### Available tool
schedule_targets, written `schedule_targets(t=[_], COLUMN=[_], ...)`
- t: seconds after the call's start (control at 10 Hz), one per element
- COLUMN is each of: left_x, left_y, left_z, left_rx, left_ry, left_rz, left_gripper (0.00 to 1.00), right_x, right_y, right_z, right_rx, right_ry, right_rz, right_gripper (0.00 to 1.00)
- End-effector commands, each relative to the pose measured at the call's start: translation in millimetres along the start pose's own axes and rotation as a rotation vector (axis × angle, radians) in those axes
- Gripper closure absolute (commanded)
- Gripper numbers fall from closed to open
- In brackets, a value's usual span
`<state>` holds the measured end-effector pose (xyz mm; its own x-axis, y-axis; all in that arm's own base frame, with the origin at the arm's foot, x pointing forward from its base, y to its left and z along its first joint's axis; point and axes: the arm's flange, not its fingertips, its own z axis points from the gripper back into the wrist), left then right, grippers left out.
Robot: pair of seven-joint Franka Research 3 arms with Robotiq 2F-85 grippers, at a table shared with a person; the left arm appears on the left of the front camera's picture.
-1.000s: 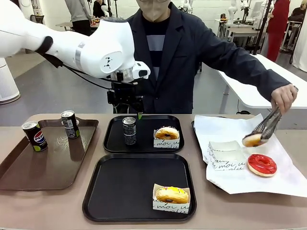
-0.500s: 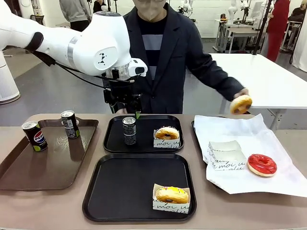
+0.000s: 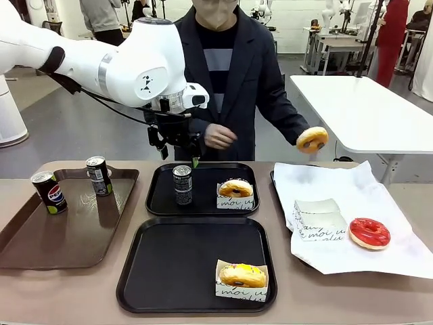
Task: Set up donuts and drinks on trays.
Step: Pick up one Pepsi coke from the Handle tray and place it on the Flat Tray without a Pepsi coke.
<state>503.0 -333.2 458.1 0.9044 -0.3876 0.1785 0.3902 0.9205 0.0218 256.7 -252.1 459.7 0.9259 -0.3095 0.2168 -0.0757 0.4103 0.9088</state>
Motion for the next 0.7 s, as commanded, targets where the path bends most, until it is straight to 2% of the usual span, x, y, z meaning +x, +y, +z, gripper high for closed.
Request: schedule_targets(t=[0.0,0.3,0.5,0.6], left_x=[0,-45,-88,-99], left_y=[0,112,167,194], left_z=[0,23,30,38], left_rx=[0.0,-0.058,0.006,0.026], left_ry=[0.0,0.0,0.041,0.063], left_rz=[0.0,0.248,0.334,0.372], left_gripper=[0.0,0.0,0.0,0.0], right_x=[1,1,1,1], right_y=[0,0,0,0], right_z=[1,1,1,1], right_rx=[0.019,0.019,0.019,0.019], right_ry=[-0.008,-0.008,-0.008,-0.008], right_rz=[0.017,0.017,0.017,0.017], right_gripper=[0.0,0.0,0.0,0.0])
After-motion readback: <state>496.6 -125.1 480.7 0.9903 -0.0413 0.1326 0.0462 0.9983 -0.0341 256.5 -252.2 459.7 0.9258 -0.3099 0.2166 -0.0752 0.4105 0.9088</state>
